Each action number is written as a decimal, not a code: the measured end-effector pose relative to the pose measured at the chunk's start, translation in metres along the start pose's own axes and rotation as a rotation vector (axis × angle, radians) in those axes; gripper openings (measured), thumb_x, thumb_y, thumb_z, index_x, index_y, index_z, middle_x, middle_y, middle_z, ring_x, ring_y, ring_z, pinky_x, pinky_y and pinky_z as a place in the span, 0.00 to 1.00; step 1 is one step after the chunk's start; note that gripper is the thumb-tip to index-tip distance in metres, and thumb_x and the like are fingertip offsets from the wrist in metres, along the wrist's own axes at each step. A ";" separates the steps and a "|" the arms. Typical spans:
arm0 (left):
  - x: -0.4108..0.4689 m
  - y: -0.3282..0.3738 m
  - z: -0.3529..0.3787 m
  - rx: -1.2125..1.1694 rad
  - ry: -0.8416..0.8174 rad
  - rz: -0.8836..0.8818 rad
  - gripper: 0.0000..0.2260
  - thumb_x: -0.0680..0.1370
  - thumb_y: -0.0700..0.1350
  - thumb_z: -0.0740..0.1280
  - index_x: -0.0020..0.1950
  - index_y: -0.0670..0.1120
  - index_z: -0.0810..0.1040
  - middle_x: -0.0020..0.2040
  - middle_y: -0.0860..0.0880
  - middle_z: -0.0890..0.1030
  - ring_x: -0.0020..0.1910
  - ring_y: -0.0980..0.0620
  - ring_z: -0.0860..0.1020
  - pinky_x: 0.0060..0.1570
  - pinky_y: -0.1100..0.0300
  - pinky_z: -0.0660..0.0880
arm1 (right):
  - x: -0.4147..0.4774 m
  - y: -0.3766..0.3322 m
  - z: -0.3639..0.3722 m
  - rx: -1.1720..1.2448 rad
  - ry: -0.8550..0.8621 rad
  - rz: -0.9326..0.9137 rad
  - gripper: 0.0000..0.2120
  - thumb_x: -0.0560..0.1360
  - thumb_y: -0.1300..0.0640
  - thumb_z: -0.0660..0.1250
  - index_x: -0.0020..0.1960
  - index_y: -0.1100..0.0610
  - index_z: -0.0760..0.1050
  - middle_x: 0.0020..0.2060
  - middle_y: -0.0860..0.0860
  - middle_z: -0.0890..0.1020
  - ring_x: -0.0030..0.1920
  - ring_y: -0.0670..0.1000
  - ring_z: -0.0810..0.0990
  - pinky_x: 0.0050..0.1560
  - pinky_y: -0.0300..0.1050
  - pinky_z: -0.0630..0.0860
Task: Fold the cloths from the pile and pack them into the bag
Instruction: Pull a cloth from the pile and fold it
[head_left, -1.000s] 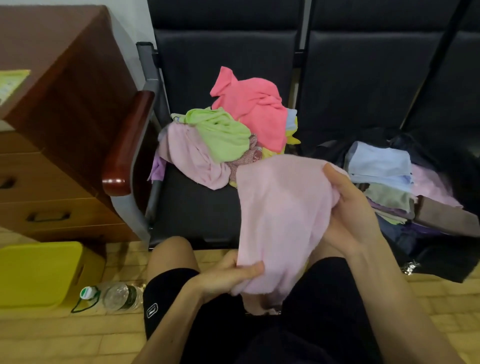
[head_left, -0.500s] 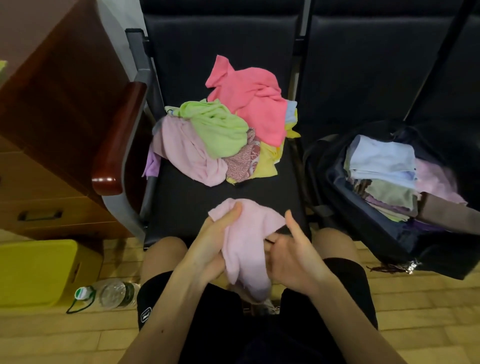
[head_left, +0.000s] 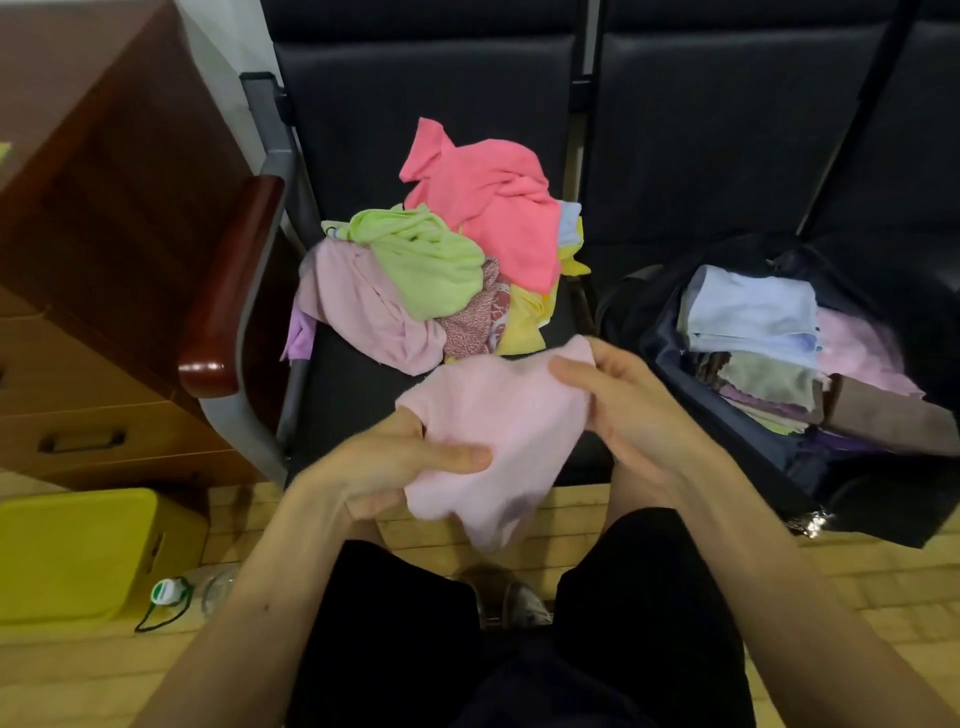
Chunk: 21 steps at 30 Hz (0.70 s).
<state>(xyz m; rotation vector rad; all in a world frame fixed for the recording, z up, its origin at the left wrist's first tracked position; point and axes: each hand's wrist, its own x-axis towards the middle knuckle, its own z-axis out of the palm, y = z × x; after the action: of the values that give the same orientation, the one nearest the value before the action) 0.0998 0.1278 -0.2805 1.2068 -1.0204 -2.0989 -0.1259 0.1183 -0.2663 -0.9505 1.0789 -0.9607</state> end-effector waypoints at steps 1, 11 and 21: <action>-0.001 0.006 -0.002 0.043 -0.023 0.006 0.44 0.52 0.44 0.87 0.67 0.43 0.76 0.60 0.42 0.83 0.60 0.44 0.81 0.56 0.51 0.80 | 0.001 -0.009 0.001 -0.076 0.012 -0.038 0.04 0.79 0.61 0.65 0.51 0.58 0.78 0.41 0.46 0.84 0.42 0.43 0.83 0.40 0.37 0.77; -0.013 0.094 0.007 0.062 0.301 0.292 0.13 0.72 0.48 0.69 0.55 0.47 0.81 0.51 0.51 0.86 0.56 0.52 0.81 0.48 0.57 0.82 | 0.016 -0.081 0.014 -0.406 0.362 -0.304 0.16 0.76 0.54 0.71 0.48 0.68 0.75 0.38 0.56 0.78 0.36 0.48 0.76 0.36 0.42 0.74; -0.031 0.124 0.017 0.255 0.526 0.564 0.14 0.71 0.53 0.69 0.55 0.52 0.81 0.51 0.59 0.83 0.53 0.58 0.81 0.56 0.58 0.78 | 0.003 -0.112 0.018 -0.512 0.357 -0.543 0.06 0.76 0.55 0.72 0.47 0.51 0.75 0.40 0.45 0.83 0.39 0.39 0.83 0.40 0.32 0.79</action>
<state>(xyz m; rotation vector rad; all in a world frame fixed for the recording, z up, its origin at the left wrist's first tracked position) 0.1071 0.0834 -0.1601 1.2993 -1.2101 -1.1669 -0.1244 0.0850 -0.1578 -1.5861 1.4408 -1.3637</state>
